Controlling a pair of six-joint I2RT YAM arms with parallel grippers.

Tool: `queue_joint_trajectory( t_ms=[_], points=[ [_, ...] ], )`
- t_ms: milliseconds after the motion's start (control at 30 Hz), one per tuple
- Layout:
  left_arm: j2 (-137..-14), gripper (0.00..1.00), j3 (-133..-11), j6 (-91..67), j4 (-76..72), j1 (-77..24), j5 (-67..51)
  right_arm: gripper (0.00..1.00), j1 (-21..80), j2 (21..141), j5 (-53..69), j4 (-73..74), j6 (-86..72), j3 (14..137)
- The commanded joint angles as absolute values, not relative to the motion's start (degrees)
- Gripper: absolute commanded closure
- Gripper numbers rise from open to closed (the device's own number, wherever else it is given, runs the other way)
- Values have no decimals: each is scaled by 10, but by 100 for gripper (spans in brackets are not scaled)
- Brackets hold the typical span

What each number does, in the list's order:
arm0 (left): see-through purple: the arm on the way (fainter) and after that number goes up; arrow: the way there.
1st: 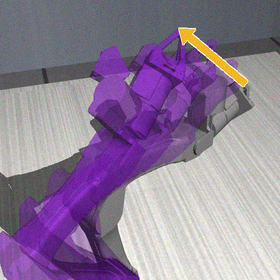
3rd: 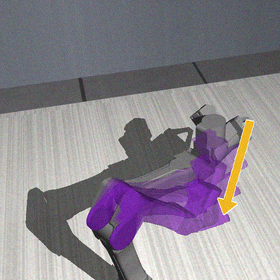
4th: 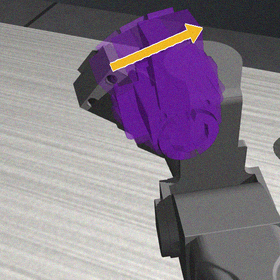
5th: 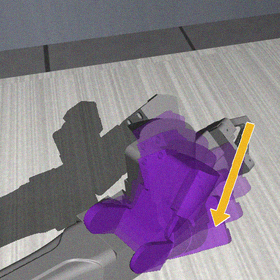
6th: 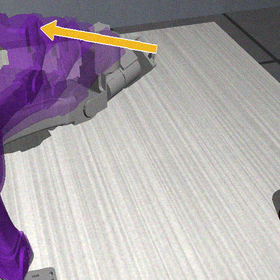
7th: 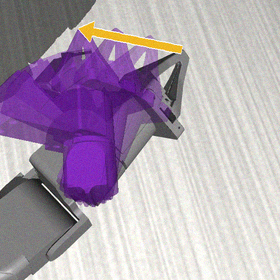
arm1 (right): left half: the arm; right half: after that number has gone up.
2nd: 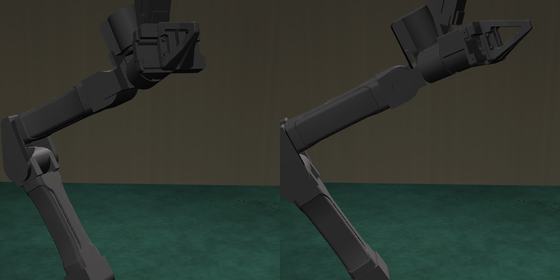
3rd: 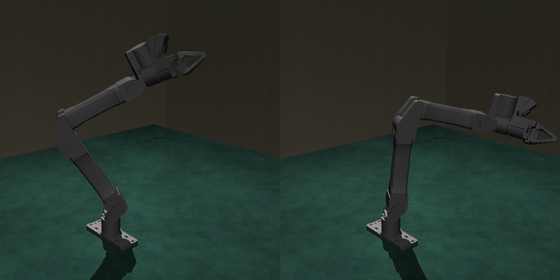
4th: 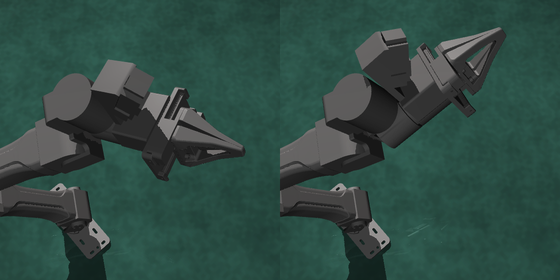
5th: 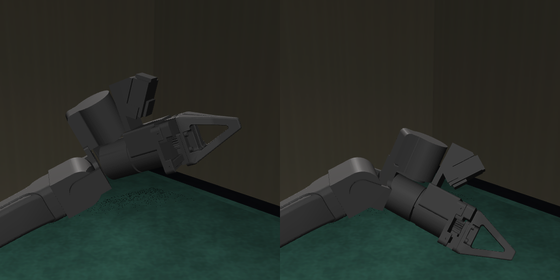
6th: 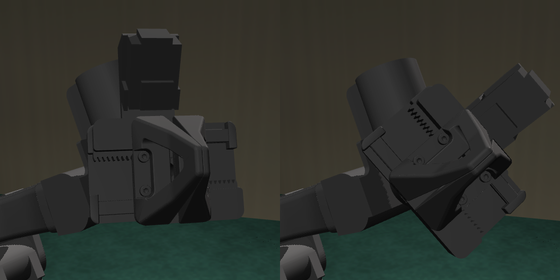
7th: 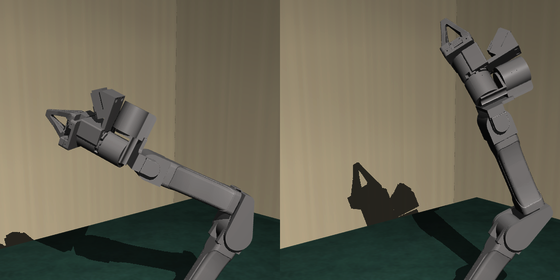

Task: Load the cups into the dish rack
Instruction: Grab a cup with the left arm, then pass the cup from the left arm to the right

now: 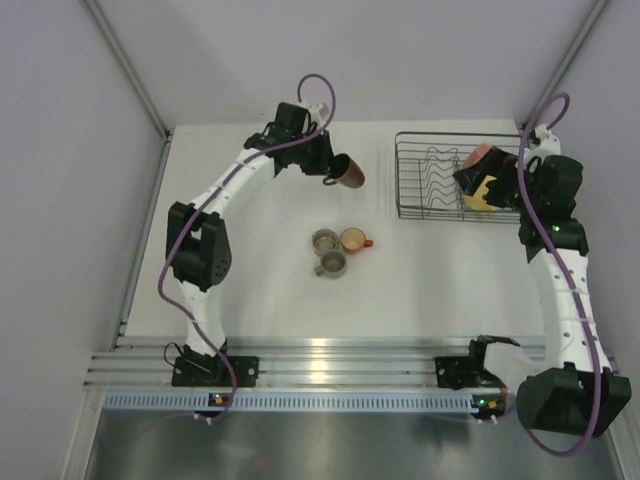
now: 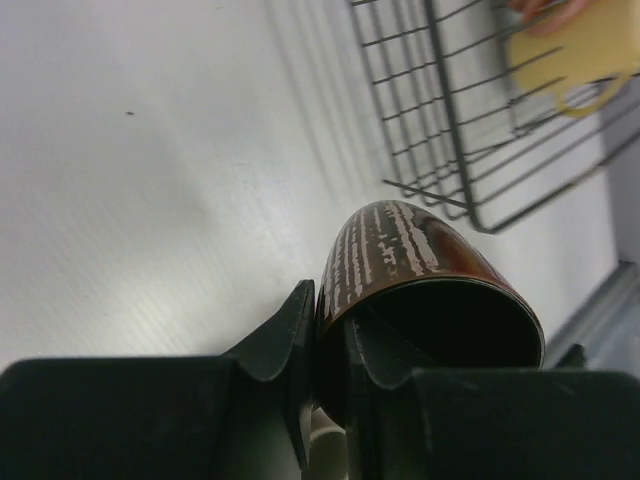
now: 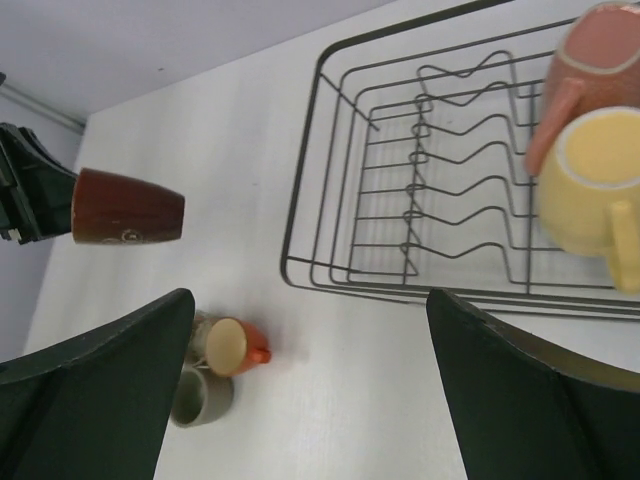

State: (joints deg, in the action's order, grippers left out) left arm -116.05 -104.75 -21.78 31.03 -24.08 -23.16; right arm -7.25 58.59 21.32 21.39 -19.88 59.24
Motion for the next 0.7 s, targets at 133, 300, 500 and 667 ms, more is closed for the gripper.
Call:
queue_joint_trajectory(
  t_ms=[133, 300, 500, 667],
  points=[
    [-1040, 100, -935, -499, -37, -226, -510, 0, -55, 593, 411, -65, -355, 543],
    [-1027, 100, -887, -681, -170, -239, -548, 1, -19, 616, 445, -117, -370, 581],
    [-1011, 100, -853, -803, -280, -261, -543, 1, 40, 641, 451, -176, -399, 601],
    [-1005, 100, -853, -837, -298, -271, -530, 1, 76, 655, 439, -187, -402, 608]
  ],
)
